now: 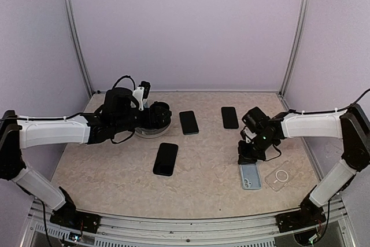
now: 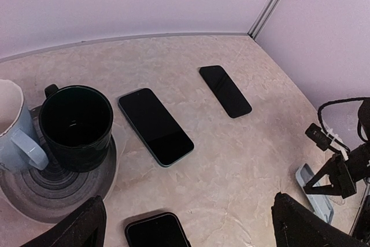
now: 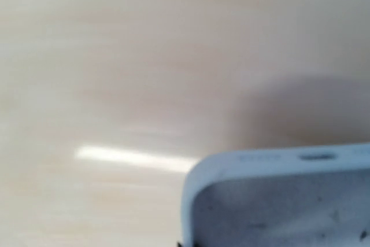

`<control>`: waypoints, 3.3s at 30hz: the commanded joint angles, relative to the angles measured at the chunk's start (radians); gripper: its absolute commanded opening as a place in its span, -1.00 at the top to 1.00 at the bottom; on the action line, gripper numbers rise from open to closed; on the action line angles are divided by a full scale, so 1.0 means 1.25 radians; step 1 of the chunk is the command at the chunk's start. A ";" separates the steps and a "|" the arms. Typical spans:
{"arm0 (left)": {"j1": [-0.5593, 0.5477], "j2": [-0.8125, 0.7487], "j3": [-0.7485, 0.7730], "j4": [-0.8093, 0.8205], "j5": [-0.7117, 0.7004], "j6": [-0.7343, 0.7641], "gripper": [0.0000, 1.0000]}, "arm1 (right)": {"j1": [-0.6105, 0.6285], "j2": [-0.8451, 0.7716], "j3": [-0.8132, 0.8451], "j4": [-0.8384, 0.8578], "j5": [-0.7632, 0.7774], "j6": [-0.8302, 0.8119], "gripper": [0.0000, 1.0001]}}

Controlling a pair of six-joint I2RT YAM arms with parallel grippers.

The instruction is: Put the phone into the phone case

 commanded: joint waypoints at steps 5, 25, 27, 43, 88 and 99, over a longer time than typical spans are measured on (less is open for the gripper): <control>0.004 -0.056 -0.013 -0.002 -0.039 0.025 -0.97 | 0.220 0.226 0.298 0.005 -0.154 -0.332 1.00; -0.083 -0.053 -0.075 -0.124 0.060 0.076 -0.35 | 0.570 0.174 0.304 -0.092 0.027 -0.426 0.34; -0.149 -0.014 -0.052 -0.153 0.060 0.120 -0.22 | 0.572 0.106 0.234 -0.045 -0.015 -0.327 0.42; -0.301 0.365 0.095 -0.308 0.107 0.156 0.37 | 0.616 -0.039 -0.140 0.203 0.014 0.155 1.00; -0.287 0.354 0.086 -0.193 0.136 0.170 0.34 | 0.403 0.032 -0.106 0.177 0.054 0.065 1.00; -0.243 0.230 0.055 -0.225 0.103 0.158 0.33 | 0.238 -0.083 0.018 -0.028 0.243 -0.039 0.88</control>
